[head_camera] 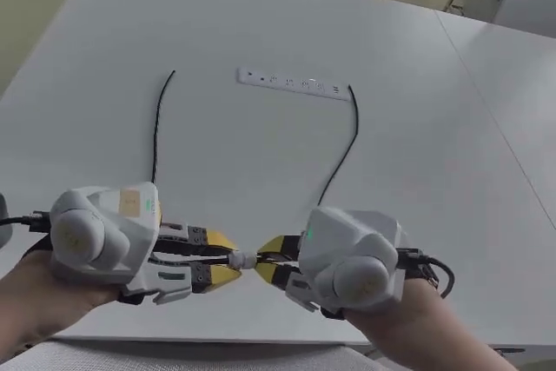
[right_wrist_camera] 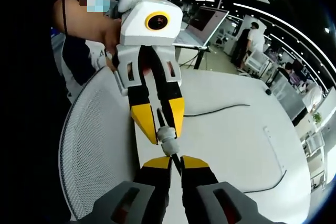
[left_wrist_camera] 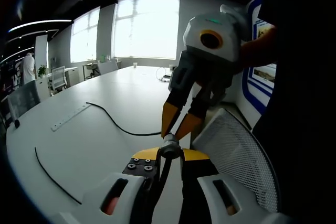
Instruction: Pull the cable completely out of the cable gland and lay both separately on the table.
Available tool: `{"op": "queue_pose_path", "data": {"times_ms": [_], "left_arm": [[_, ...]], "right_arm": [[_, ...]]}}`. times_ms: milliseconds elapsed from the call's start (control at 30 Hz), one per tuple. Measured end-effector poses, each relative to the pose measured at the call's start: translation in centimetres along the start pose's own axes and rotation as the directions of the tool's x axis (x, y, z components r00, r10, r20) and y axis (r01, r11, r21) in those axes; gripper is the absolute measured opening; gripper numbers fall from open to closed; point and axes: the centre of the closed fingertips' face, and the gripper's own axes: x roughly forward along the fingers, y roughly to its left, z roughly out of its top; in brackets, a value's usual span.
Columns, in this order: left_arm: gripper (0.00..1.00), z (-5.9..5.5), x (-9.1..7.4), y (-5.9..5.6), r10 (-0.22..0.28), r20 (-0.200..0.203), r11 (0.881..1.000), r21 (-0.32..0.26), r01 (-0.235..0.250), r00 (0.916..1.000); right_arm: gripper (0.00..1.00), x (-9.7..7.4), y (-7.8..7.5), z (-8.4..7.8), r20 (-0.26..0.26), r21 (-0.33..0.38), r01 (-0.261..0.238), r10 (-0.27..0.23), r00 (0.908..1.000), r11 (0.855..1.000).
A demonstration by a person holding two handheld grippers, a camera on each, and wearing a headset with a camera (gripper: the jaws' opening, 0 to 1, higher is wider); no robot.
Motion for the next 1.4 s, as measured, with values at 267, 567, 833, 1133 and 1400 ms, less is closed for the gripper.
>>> {"op": "queue_pose_path", "data": {"times_ms": [267, 567, 833, 1133, 1400], "left_arm": [[0.15, -0.1, 0.2, 0.1, -0.008, -0.005, 1.0, -0.002, 0.008, 1.0], [0.15, 0.1, 0.1, 0.6, -0.007, -0.001, 1.0, 0.006, 0.007, 1.0], [0.15, 0.2, 0.0, 1.1, 0.001, 0.005, 1.0, 0.004, -0.001, 1.0], [0.15, 0.3, 0.0, 1.2, 0.006, 0.01, 1.0, -0.005, -0.005, 0.9999], [0.15, 0.2, 0.1, 1.1, 0.012, 0.007, 1.0, -0.007, -0.012, 0.9999]], "right_arm": [[0.0, 0.2, 0.0, -0.4, 0.0, 0.042, 0.003, -0.003, 1.0, 0.999], [0.0, 0.1, -0.7, -0.8, -0.006, 0.121, 0.014, -0.013, 0.9999, 0.993], [0.0, 0.1, -1.6, -2.0, -0.029, 0.2, 0.046, -0.041, 0.9988, 0.979], [0.0, -0.2, -2.3, -3.2, -0.041, 0.272, 0.077, -0.068, 0.9968, 0.959], [0.0, -0.2, -3.1, -5.0, -0.073, 0.364, 0.122, -0.102, 0.992, 0.923]]}}
